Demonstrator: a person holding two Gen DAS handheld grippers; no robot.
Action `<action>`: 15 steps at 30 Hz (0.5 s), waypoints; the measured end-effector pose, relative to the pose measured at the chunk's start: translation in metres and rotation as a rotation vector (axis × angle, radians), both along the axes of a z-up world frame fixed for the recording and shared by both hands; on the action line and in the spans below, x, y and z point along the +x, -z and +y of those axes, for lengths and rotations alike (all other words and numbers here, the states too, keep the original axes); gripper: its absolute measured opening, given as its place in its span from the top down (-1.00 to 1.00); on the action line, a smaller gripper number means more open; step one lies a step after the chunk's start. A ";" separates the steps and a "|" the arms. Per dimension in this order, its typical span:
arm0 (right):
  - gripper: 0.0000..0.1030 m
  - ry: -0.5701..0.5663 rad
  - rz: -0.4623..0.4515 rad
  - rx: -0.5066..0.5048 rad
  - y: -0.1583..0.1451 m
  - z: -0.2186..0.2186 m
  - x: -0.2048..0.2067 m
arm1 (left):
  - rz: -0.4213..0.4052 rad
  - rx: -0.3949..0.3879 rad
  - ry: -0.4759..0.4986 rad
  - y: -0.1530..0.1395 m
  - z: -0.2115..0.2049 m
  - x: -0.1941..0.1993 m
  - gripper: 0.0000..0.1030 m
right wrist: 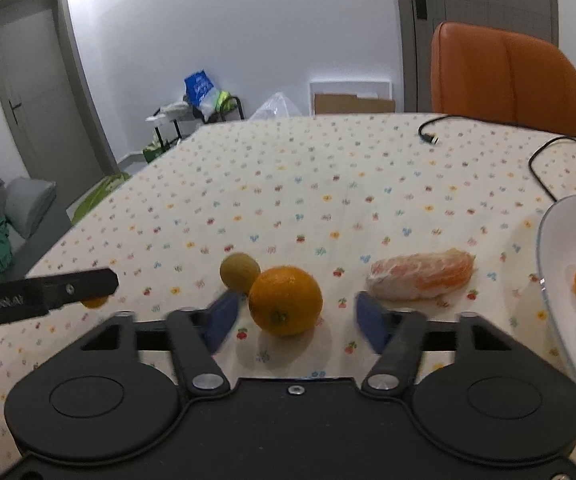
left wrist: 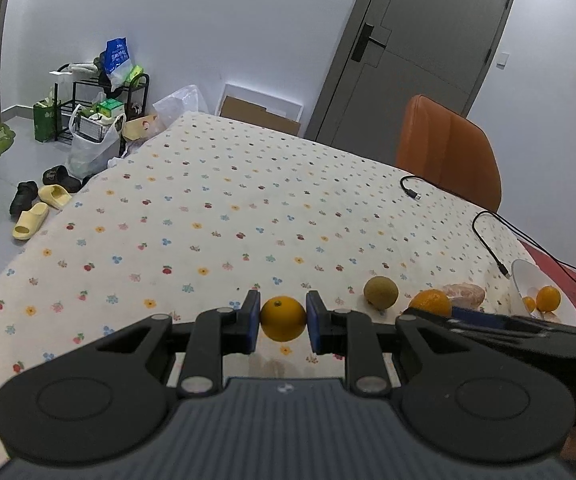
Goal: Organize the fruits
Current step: 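Close the right tool on the large orange, then carry the orange and mandarin into the white plate and open both tools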
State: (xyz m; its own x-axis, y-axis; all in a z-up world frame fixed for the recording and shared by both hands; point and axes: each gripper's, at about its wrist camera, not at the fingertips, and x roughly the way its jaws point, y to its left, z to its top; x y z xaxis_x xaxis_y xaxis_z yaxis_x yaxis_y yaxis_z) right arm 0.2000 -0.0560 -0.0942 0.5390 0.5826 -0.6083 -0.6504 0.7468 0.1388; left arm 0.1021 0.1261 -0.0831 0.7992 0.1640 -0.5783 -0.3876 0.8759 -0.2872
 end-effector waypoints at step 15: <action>0.29 0.005 -0.032 0.039 -0.017 -0.040 -0.014 | -0.019 0.000 0.057 -0.009 -0.022 0.016 0.56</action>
